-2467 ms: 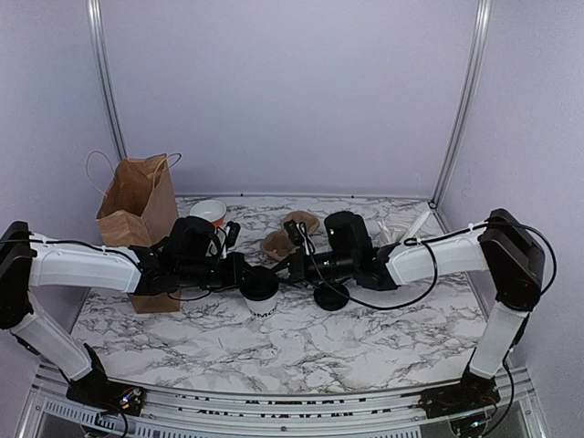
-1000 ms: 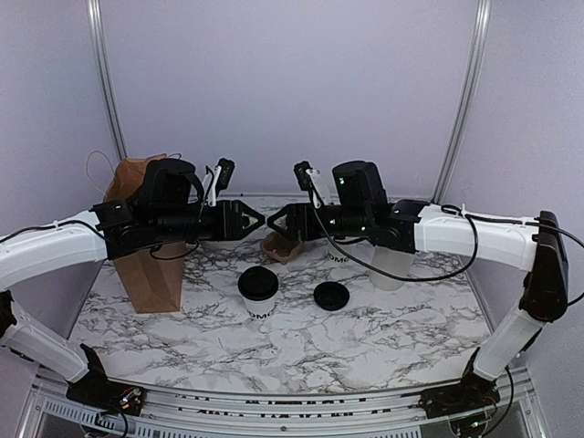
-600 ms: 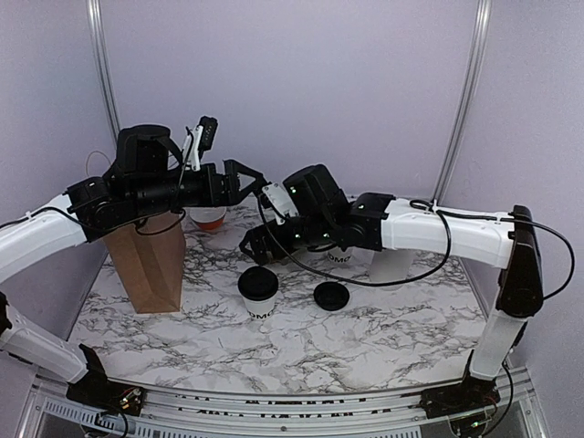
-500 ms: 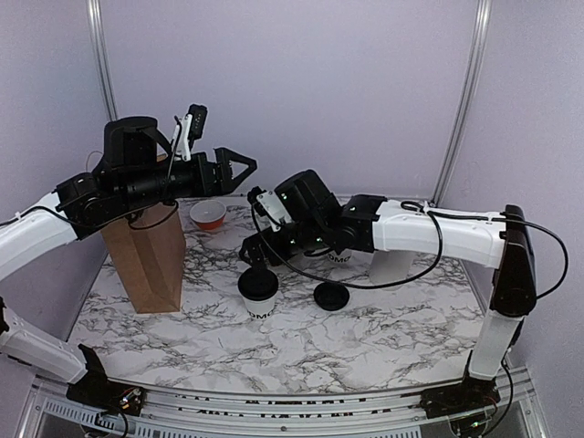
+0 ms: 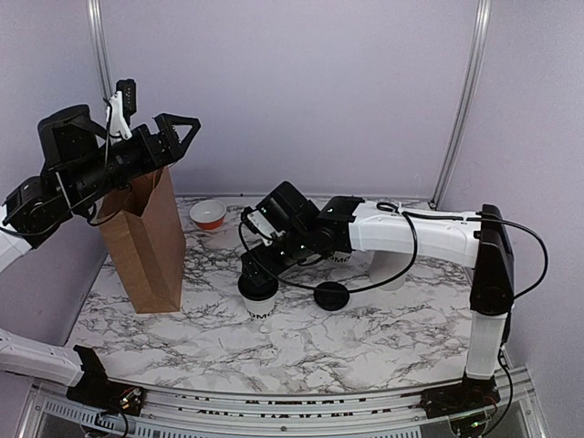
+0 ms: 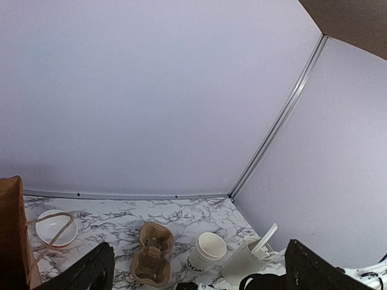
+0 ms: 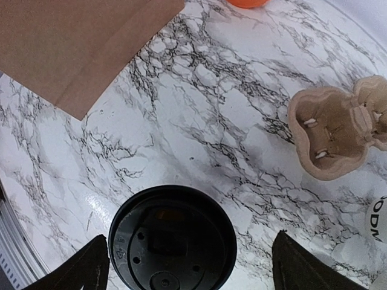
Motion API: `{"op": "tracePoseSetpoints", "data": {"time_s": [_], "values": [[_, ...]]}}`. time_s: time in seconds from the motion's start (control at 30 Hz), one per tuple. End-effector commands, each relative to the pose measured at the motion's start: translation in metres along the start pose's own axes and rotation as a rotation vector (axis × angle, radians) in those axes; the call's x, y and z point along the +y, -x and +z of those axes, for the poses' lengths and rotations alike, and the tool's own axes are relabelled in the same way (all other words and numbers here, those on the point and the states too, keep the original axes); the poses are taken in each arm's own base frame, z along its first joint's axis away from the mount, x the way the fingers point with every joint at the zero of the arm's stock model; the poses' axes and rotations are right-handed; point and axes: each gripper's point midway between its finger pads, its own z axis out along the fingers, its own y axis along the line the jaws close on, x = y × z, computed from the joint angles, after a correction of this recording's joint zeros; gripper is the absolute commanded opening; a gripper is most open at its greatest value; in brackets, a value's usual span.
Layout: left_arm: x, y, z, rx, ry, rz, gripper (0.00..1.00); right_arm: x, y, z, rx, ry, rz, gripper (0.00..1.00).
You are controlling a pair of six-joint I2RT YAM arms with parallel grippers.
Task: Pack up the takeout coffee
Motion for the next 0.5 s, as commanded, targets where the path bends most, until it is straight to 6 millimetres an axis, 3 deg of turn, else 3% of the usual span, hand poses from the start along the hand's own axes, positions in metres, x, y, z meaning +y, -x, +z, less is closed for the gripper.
{"op": "tracePoseSetpoints", "data": {"time_s": [0.0, 0.47], "values": [[0.024, 0.013, -0.017, -0.069, 0.113, -0.009, 0.99, 0.009, 0.001, -0.001, 0.021, 0.002, 0.005, 0.89], [0.048, 0.032, -0.051, -0.172, 0.204, -0.030, 0.99, 0.011, -0.005, 0.014, 0.072, -0.069, -0.028, 0.87]]}}
